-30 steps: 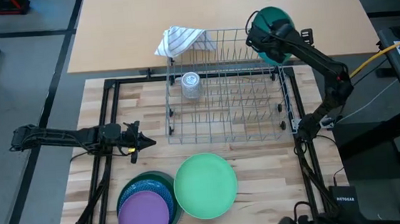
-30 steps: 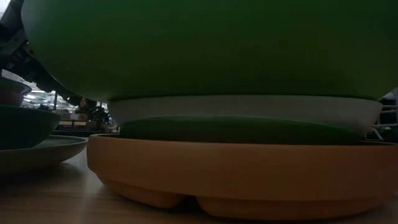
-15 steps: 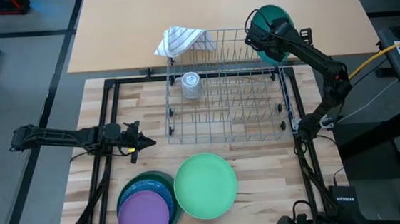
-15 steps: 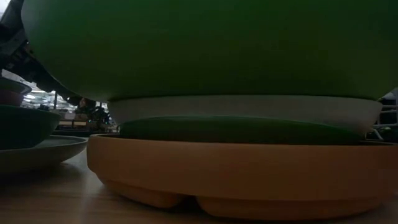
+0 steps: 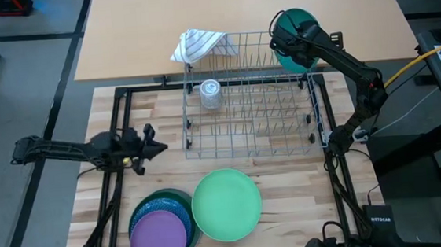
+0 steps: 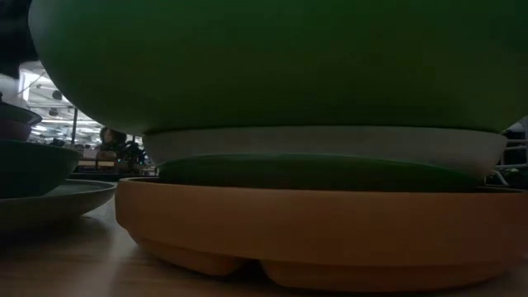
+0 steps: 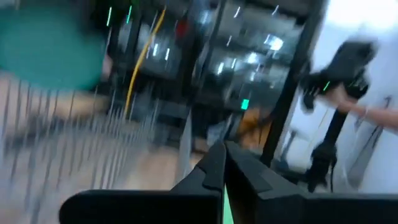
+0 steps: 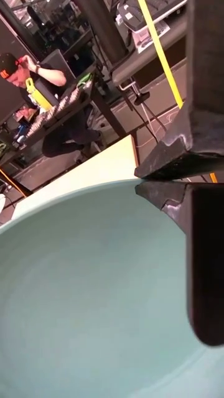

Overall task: Sort dishes
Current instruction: Put the blue plate in the dishwasher rack

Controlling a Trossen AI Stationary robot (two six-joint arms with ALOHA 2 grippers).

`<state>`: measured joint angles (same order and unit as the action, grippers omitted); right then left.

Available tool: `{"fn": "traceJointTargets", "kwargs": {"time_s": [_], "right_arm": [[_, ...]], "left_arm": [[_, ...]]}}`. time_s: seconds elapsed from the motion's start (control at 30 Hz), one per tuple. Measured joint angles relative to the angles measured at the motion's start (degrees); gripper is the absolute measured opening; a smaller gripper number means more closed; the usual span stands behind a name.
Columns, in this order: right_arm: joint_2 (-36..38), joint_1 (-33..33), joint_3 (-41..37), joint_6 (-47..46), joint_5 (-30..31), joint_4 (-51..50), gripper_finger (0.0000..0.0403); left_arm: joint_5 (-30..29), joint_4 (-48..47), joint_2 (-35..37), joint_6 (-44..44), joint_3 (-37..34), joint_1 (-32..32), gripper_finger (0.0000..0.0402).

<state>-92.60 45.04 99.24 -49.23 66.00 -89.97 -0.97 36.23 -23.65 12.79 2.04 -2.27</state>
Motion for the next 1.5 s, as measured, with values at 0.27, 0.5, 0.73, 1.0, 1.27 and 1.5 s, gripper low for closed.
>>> {"fn": "traceJointTargets", "kwargs": {"time_s": [0.27, 0.5, 0.73, 1.0, 1.27, 1.5], "right_arm": [[0.07, 0.0, 0.04, -0.01, -1.07, -0.02, 0.0005], [0.09, 0.0, 0.09, -0.09, -3.04, 0.07, 0.0005], [0.09, 0.0, 0.09, -0.17, -4.61, 0.07, 0.0005], [0.11, 0.0, 0.11, -0.18, -8.39, 0.1, 0.0005], [0.11, 0.0, 0.11, -0.74, -12.43, 0.11, 0.0005], [0.18, -0.02, 0.09, -0.73, -14.81, 0.07, 0.0005]], "left_arm": [[-7.16, 2.33, -14.92, -22.27, 15.9, -0.42, 0.0], [-7.14, 2.33, -42.98, -39.29, 37.37, 3.11, 0.0], [-7.14, 2.34, -69.11, -36.78, 61.34, 9.02, 0.0007], [-3.69, 1.47, -91.98, -30.89, 86.55, 13.41, 0.0112], [-3.05, 1.57, -106.45, -31.44, 102.93, 14.37, 0.0185], [-3.19, -2.19, -111.24, -35.51, 108.43, 14.48, 0.0184]]}}
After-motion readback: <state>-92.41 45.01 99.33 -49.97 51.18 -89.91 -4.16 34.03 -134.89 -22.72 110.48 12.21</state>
